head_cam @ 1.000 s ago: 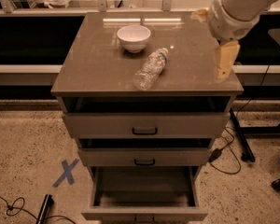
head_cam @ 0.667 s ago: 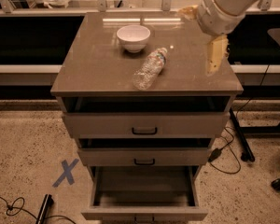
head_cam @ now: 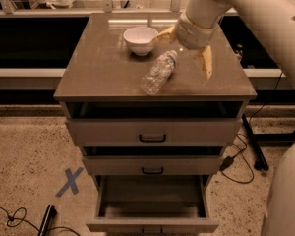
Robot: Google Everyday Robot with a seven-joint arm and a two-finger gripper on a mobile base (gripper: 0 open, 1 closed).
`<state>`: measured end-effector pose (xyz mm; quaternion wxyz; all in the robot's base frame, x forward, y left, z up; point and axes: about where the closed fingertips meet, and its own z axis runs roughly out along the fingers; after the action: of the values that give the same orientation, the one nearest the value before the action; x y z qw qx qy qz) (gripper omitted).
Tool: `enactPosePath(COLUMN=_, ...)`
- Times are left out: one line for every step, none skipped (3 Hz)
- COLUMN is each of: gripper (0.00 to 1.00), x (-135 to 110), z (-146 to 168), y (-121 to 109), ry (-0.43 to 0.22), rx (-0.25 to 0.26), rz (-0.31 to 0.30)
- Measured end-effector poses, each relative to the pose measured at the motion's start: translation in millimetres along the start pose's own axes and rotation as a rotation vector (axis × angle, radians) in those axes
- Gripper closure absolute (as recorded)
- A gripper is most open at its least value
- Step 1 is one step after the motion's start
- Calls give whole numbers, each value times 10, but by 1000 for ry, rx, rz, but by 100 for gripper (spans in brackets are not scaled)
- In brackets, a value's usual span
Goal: Place water bottle into bottom drawer
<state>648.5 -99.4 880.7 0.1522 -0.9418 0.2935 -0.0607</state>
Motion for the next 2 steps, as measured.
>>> enactPosePath(gripper=3, x=-106, z=387, y=88, ry=57, rx=-87, rz=-287)
enactPosePath(gripper=27, x=-180, z=607, y=130, ry=83, rx=-129, rz=-416)
